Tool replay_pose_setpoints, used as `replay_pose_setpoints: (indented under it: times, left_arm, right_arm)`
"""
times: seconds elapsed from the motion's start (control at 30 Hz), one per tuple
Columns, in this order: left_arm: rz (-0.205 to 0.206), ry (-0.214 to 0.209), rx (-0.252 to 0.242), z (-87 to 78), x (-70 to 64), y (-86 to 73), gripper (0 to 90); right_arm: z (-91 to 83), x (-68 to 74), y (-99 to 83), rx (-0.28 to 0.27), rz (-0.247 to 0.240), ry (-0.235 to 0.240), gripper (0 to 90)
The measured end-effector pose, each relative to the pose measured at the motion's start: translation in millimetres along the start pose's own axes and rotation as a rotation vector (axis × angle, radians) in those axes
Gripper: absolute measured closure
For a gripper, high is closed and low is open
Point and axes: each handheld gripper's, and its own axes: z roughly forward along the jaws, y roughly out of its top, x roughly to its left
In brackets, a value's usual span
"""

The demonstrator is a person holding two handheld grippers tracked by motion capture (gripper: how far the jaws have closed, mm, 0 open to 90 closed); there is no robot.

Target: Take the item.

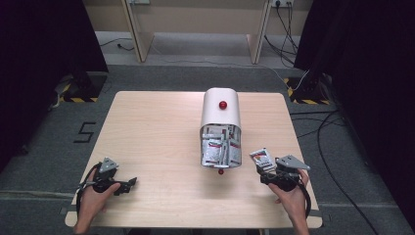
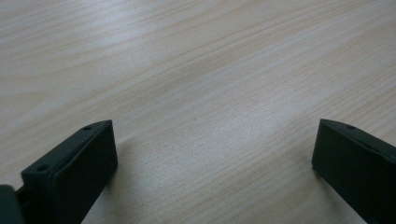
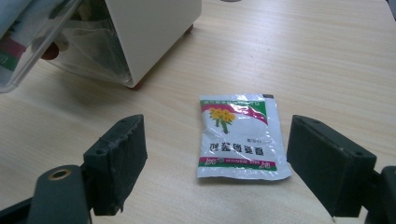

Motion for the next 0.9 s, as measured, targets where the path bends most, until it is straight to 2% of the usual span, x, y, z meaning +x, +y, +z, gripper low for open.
replay_pose_setpoints:
  times: [0.9]
  left_arm:
    - [0.000, 0.000, 0.000, 0.0, 0.0, 0.0, 0.0]
  right_arm:
    - [-8.6, 0.0, -24.6, 0.019, 0.016, 0.030, 20.6]
